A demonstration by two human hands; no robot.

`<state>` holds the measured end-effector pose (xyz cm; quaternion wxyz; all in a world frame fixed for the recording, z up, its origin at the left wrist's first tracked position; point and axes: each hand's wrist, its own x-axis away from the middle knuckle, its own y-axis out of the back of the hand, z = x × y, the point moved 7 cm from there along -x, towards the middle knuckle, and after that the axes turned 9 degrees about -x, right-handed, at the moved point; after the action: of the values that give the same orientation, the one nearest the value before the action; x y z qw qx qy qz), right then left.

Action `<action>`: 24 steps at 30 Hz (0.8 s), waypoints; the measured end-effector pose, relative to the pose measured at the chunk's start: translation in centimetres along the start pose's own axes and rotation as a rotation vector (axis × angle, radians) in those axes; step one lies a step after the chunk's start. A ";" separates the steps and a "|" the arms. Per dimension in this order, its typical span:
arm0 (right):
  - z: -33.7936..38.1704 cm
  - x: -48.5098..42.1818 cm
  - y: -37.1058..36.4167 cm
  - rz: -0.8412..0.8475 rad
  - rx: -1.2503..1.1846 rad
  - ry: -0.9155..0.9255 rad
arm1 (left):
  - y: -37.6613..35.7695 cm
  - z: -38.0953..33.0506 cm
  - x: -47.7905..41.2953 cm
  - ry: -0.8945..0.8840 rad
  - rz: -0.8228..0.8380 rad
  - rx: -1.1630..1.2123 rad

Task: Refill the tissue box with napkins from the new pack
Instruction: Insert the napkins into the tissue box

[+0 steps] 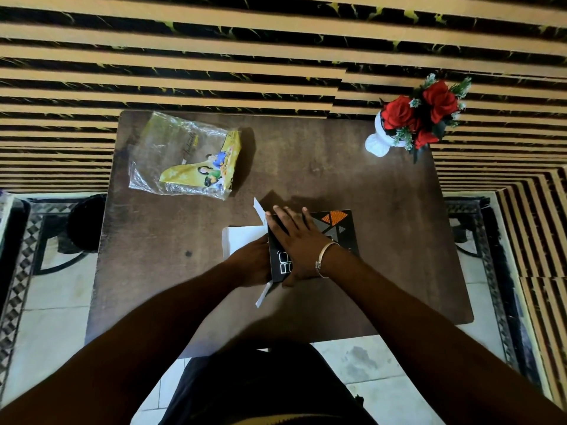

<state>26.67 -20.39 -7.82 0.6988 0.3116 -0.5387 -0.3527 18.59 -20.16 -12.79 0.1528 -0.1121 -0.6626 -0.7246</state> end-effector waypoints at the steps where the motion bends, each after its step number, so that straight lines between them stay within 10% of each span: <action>1: 0.0 0.0 -0.1 0.004 -0.003 0.001 | -0.3 -0.1 -0.1 -0.036 0.022 -0.091; 16: 0.1 -0.1 0.0 -0.005 0.015 0.003 | -0.1 -0.4 -0.5 -0.105 -0.166 -0.090; 24: 2.2 -1.2 0.5 -0.101 0.012 0.095 | -3.0 4.9 6.5 0.598 -0.329 0.365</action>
<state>24.40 -19.23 -7.56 0.7030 0.3590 -0.4905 -0.3693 11.27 -15.53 -12.75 0.2385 0.2408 -0.7160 -0.6103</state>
